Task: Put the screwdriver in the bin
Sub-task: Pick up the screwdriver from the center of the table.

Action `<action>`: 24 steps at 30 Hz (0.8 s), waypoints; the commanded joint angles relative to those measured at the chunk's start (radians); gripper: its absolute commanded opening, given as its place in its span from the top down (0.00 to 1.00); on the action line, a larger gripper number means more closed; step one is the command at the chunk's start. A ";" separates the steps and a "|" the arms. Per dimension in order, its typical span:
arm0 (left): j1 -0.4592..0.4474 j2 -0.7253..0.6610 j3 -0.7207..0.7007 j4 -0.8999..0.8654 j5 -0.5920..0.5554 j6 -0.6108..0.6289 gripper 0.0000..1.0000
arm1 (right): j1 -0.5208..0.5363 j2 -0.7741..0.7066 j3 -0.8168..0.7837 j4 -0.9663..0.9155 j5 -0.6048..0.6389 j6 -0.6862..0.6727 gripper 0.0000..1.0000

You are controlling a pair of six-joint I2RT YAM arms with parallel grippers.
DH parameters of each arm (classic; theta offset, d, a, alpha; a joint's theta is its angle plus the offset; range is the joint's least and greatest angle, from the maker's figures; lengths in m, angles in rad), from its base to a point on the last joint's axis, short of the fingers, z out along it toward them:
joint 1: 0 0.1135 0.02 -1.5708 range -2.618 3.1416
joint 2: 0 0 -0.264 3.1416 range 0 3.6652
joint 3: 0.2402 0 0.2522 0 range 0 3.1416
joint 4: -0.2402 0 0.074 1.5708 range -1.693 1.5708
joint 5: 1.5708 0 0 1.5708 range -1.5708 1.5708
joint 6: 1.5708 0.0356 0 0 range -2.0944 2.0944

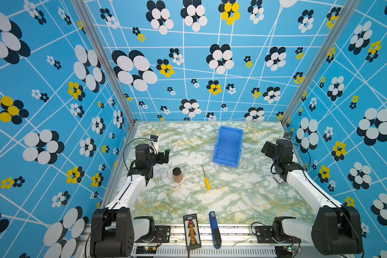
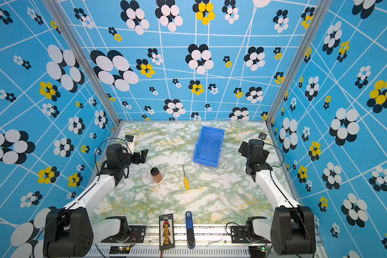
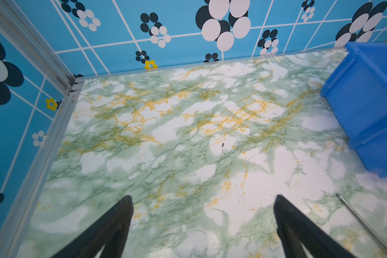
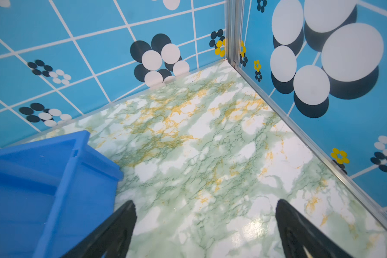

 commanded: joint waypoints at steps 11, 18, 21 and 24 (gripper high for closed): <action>-0.019 0.071 0.470 -0.778 -0.010 0.075 0.01 | 0.468 -0.052 0.165 -0.583 -0.203 0.108 0.24; -0.026 0.105 0.553 -0.855 0.076 0.103 0.01 | 0.677 0.179 0.286 -0.610 -0.283 0.129 0.27; -0.041 0.078 0.560 -0.891 0.154 0.125 0.01 | 0.733 0.276 0.328 -0.588 -0.286 0.131 0.28; -0.059 0.065 0.572 -0.921 0.142 0.113 0.01 | 0.766 0.370 0.372 -0.575 -0.315 0.143 0.32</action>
